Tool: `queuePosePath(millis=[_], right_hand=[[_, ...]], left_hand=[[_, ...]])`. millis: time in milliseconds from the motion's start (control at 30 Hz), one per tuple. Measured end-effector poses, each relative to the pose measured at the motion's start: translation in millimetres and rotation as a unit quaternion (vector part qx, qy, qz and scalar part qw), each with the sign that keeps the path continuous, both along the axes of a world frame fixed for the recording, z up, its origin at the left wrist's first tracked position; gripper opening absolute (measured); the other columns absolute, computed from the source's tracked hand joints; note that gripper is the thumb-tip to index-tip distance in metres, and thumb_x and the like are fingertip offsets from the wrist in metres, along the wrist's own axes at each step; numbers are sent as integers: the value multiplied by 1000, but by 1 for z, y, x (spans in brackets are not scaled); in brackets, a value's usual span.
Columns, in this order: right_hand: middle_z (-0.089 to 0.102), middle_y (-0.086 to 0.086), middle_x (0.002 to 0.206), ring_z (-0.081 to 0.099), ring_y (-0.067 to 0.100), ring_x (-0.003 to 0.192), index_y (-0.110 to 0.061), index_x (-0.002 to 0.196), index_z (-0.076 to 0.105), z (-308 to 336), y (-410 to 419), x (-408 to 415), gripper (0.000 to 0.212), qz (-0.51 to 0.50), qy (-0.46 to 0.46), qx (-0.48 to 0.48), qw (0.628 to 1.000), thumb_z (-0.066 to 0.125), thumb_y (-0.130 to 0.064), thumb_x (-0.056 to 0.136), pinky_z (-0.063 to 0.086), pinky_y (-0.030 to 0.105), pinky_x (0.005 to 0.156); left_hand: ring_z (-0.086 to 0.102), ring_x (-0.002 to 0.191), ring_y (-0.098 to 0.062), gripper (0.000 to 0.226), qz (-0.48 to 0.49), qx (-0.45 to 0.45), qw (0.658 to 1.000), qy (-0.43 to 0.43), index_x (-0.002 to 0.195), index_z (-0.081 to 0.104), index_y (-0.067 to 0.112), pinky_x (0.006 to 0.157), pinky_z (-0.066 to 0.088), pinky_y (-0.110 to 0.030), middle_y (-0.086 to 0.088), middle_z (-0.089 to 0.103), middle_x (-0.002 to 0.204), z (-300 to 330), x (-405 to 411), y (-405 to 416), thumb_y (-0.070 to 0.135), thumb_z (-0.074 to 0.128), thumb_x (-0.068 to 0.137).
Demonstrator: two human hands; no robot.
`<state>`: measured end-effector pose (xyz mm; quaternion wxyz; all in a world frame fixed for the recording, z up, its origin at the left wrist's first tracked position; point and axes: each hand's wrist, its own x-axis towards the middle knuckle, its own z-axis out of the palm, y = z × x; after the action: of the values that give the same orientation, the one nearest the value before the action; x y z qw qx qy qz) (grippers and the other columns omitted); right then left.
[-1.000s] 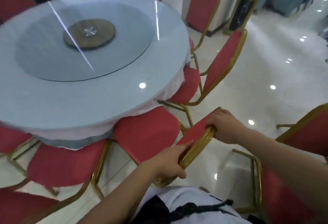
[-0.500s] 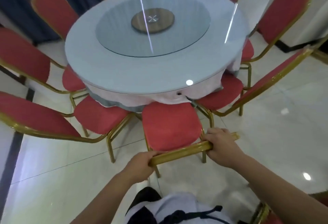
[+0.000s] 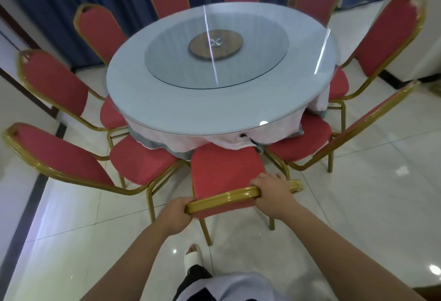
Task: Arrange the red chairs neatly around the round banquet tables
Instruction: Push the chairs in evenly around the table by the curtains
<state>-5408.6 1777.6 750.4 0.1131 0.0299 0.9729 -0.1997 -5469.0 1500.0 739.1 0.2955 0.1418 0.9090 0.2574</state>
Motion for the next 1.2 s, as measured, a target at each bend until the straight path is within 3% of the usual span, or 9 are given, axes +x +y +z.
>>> queuePosePath(millis=[300,433,533,667,800,900,1033,1133,1200], right_hand=[[54,-15,107,48,12,107,-38,120,55,0,10,9,46,32,7,-64,997,57,-44,74,25,36,101],[63,-20,100,56,5,100,-41,109,64,13,30,3,33,22,-72,-252,965,65,-48,77,40,36,100],[64,-17,102,60,3,100,-32,110,69,27,63,-4,24,-35,-56,-348,935,71,-36,86,49,28,88],[65,-12,107,59,4,102,-26,109,69,38,127,-19,23,-138,62,-278,949,69,-36,89,49,32,94],[59,-7,115,57,11,105,-19,121,64,53,210,-33,37,-252,124,-179,943,70,-35,88,47,33,95],[53,-5,116,53,14,108,-22,122,57,60,265,-35,41,-396,170,-153,889,72,-38,86,45,33,93],[46,7,136,51,26,116,-20,137,40,64,325,-41,70,-588,148,-283,743,76,-42,82,47,42,92],[38,11,149,44,33,130,-24,149,27,53,364,-49,88,-637,72,-403,653,77,-44,81,43,54,104],[36,10,152,41,33,133,-29,152,22,43,387,-61,94,-631,41,-444,635,78,-45,79,42,59,104]], left_hand=[[64,87,-6,38,5,24,999,-30,107,63,37,71,50,-13,12,66,95,23,11,17,10,71,81],[65,103,-4,53,-41,58,991,-110,120,63,43,90,55,-27,14,68,111,41,-2,44,57,81,72],[61,107,3,46,-32,106,987,-117,121,64,44,89,52,-22,19,67,115,50,-18,83,59,73,79],[61,107,3,31,-23,130,986,-98,119,66,40,97,50,-25,17,69,112,37,-51,148,42,70,88],[59,112,0,43,-74,125,981,-130,128,59,38,96,49,-25,15,63,122,17,-89,242,40,72,87],[53,122,-8,67,-130,109,974,-150,140,45,45,101,47,-29,10,50,141,13,-99,319,52,73,80],[33,142,-13,93,-225,101,960,-133,155,21,36,111,34,-28,8,26,159,23,-94,419,53,74,81],[31,144,-17,100,-232,91,961,-117,156,14,32,114,33,-35,6,24,161,22,-84,480,52,75,80],[37,141,-19,100,-225,73,965,-112,156,17,29,113,36,-37,4,30,158,14,-83,513,47,77,79]])
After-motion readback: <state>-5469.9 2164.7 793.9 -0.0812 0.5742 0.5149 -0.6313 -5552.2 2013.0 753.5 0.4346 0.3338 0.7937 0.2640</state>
